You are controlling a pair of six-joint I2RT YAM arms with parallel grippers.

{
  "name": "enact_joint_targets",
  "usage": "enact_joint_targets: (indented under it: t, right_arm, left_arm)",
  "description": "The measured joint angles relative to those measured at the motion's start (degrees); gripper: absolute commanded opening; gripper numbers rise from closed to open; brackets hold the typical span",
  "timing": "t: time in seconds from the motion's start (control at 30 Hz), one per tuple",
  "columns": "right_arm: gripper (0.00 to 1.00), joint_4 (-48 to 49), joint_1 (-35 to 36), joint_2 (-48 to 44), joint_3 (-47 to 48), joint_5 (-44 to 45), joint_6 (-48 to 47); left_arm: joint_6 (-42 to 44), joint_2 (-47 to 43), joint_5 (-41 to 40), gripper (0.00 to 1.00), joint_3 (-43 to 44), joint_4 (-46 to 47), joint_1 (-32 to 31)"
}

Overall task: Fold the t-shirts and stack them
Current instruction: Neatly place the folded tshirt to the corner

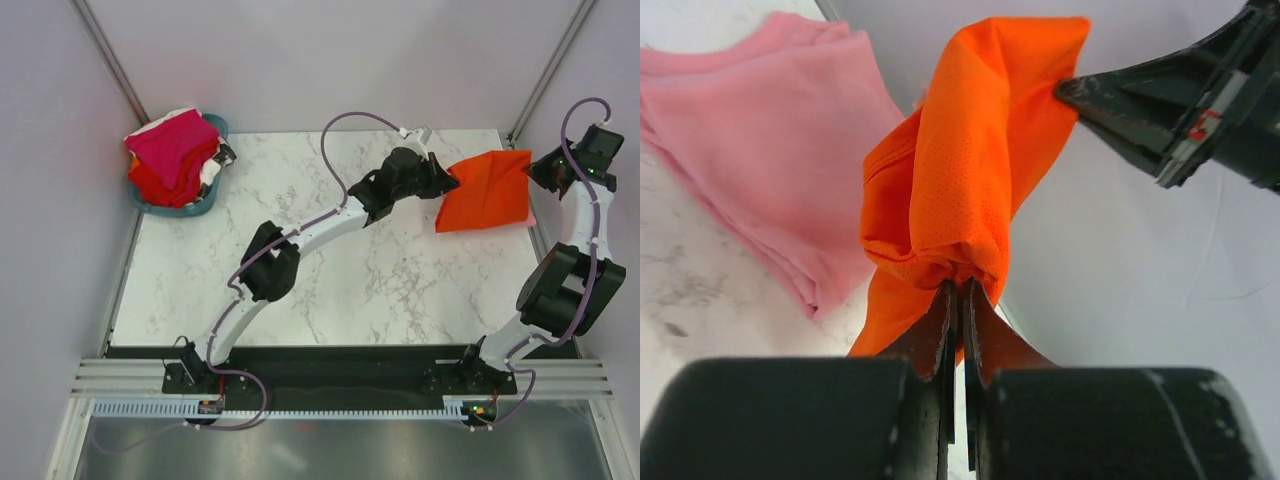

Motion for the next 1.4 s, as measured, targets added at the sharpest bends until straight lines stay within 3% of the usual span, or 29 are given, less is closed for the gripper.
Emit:
enact_joint_targets:
  t: [0.13, 0.3, 0.47, 0.6, 0.83, 0.97, 1.23, 1.4]
  right_arm:
    - [0.0, -0.74, -2.64, 0.0, 1.6, 0.07, -0.48]
    - [0.0, -1.4, -2.54, 0.02, 1.79, -1.03, -0.87]
    - [0.0, -1.66, -0.17, 0.44, 1.79, -2.6, -0.98]
    - [0.0, -1.97, 5.75, 1.4, 1.62, -2.89, -1.31]
    - [0.0, -1.84, 19.61, 1.66, -3.54, -2.19, -2.14]
    - [0.0, -2.86, 25.9, 1.66, -5.95, -2.99, -2.47]
    - [0.0, -3.34, 31.5, 1.22, -7.45, -2.49, -2.97]
    - [0.0, -3.28, 32.46, 2.99, -6.49, -4.0, -2.86]
  left_arm:
    - [-2.8, 5.31, 0.09, 0.02, 3.26, 2.29, -1.27]
    - [-3.26, 4.92, -0.66, 0.02, 0.07, 4.55, -1.38]
    - [-3.23, -4.74, -2.38, 0.02, -15.19, 6.36, -0.31]
    - [-3.63, -16.13, -2.58, 0.02, -29.73, 8.41, 2.16]
    - [-6.43, -36.15, 2.51, 0.02, -57.31, 13.6, 15.61]
    - [-6.93, -42.53, 5.44, 0.02, -68.46, 13.0, 22.88]
    - [-5.22, -54.64, 8.13, 0.02, -77.7, 7.41, 25.46]
    - [-4.48, -53.9, 10.01, 0.02, -77.72, 7.56, 28.28]
